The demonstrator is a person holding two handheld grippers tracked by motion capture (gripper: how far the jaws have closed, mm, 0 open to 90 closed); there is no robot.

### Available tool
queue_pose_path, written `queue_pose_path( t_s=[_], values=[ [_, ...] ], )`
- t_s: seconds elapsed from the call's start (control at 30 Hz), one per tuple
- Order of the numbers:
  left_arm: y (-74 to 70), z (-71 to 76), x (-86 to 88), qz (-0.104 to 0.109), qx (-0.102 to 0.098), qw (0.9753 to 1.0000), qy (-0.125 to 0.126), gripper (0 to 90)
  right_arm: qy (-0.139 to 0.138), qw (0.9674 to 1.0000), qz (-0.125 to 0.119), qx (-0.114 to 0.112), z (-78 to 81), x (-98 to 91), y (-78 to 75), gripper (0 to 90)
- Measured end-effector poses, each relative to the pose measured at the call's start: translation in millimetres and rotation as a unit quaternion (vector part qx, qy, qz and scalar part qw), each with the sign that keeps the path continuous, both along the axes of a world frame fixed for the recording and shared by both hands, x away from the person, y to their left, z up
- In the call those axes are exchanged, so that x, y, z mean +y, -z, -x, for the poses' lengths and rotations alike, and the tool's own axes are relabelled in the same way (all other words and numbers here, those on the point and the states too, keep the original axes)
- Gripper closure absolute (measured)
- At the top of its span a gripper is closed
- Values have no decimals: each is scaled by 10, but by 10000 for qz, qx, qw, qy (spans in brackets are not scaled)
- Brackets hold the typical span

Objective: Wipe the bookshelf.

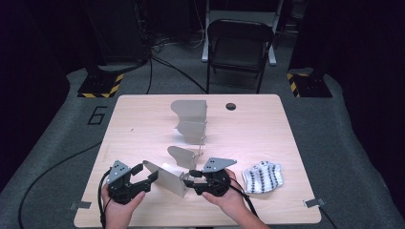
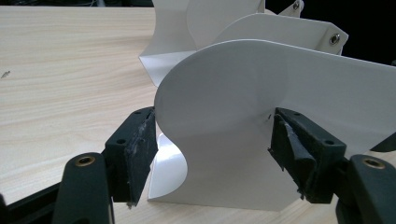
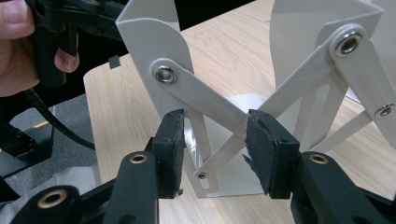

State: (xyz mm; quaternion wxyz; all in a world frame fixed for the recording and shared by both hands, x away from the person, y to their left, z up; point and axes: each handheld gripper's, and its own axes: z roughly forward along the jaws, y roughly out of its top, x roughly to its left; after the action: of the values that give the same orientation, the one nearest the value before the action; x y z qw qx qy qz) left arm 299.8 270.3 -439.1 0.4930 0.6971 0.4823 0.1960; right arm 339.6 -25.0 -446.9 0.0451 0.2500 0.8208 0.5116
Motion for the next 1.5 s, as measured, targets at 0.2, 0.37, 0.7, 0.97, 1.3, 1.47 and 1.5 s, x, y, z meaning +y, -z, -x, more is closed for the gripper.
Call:
queue_pose_path(
  t_s=[0.2,0.37,0.7,0.97,1.3,1.47,1.5],
  values=[
    [-42,94,47,104,-42,9999,1,326,15,9998,-170,-78,13,-101,-86,553],
    [-69,161,54,256,-40,9996,111,343,290,9991,-284,-87,-78,-327,-164,553],
    [-1,210,-133,107,8,9994,333,332,1045,9944,-165,-86,-523,-469,-139,530],
    [-35,228,-180,146,-77,9993,326,308,1277,9914,-275,-99,-790,-429,-250,489],
    [-114,235,-244,137,-189,9989,413,296,1106,9934,-73,-310,-942,-247,-319,543],
    [-153,254,-272,154,-245,9987,428,292,1086,9935,11,-343,-972,-216,-298,571],
    [-164,260,-284,154,-249,9986,437,292,1118,9932,4,-324,-977,-213,-292,581]
  ],
)
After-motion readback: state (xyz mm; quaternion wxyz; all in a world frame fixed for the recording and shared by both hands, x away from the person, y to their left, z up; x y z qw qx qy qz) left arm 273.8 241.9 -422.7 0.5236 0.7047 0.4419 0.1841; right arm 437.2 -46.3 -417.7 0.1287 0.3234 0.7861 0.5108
